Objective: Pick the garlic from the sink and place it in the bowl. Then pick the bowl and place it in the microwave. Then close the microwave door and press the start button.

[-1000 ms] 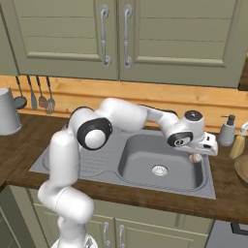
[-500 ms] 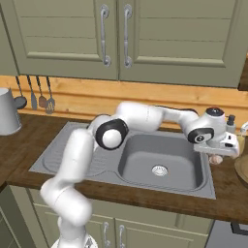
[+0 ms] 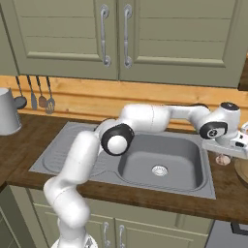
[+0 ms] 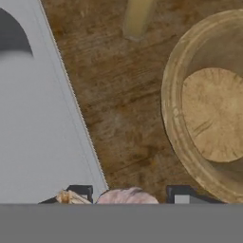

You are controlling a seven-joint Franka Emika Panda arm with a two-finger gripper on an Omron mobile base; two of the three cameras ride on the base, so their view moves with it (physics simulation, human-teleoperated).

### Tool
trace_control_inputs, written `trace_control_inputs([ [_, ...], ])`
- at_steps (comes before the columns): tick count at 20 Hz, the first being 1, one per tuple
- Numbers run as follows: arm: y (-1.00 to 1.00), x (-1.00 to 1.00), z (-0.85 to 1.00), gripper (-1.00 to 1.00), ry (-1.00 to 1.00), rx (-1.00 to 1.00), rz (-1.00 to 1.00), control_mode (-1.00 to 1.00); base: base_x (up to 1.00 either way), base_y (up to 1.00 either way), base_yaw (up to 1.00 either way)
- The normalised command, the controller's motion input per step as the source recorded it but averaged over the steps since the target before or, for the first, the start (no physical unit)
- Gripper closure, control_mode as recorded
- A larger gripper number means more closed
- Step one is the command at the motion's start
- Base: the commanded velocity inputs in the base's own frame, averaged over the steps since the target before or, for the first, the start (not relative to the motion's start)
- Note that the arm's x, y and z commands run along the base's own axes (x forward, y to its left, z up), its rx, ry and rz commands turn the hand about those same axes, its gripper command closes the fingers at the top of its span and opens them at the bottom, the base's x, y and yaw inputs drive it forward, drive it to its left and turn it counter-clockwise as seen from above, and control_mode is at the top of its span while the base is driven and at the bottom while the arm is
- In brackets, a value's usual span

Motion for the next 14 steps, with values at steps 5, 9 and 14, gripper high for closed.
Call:
trace_control_inputs([
  [5, 0.84, -0.63, -0.08, 1.0, -0.1, 0.0, -0.01, -1.0, 0.0, 0.0, 0.0],
  [9, 0.72, -0.04, 0.0, 1.0, -0.08, 0.0, -0.03, -1.0, 0.0, 0.0, 0.0],
  [14, 0.24, 0.0, 0.0, 1.0, 0.0, 0.0, -0.01, -1.0, 0.0, 0.0, 0.0],
])
